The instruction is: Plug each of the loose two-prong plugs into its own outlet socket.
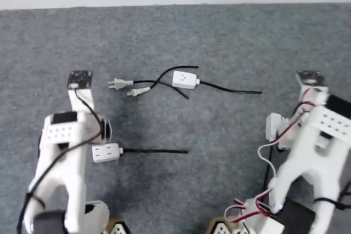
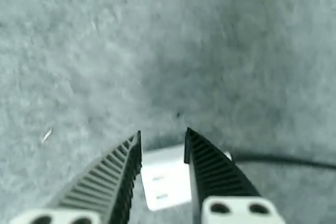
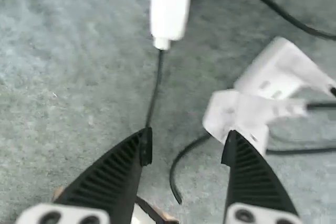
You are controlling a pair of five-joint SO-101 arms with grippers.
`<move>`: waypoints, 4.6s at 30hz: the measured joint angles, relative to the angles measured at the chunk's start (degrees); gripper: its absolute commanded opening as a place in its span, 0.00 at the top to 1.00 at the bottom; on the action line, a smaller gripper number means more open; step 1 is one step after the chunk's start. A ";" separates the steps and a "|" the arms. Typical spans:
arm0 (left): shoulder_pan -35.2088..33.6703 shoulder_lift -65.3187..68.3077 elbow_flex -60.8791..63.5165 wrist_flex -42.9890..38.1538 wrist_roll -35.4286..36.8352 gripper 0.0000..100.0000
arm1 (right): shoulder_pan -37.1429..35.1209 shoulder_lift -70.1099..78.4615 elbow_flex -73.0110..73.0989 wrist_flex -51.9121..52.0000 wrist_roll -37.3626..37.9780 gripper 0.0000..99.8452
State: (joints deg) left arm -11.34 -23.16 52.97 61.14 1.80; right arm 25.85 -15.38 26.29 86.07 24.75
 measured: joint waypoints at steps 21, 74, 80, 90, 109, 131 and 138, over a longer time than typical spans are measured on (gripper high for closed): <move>6.07 -33.14 24.62 -1.41 18.46 0.68 | -10.20 0.00 11.69 -11.96 -0.44 0.79; -0.79 8.97 0.62 0.00 26.29 0.63 | -18.29 15.74 9.41 -15.91 1.85 0.79; -0.88 14.68 -3.08 -0.70 26.73 0.63 | -19.69 15.74 10.37 -16.88 3.16 0.79; -0.44 29.01 -14.33 -0.35 27.16 0.78 | -19.87 15.56 12.48 -19.78 3.52 0.79; 19.34 30.95 -22.86 1.14 26.73 0.99 | -19.87 15.38 13.36 -21.01 2.46 0.79; 22.33 31.38 -26.64 6.33 24.88 0.86 | -19.96 15.38 13.36 -21.01 2.46 0.79; 21.80 25.23 -24.18 6.68 21.27 0.86 | -19.96 15.38 13.36 -21.01 2.46 0.79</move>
State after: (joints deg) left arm 10.46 2.07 28.79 67.82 23.08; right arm 5.89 0.00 39.65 65.05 27.21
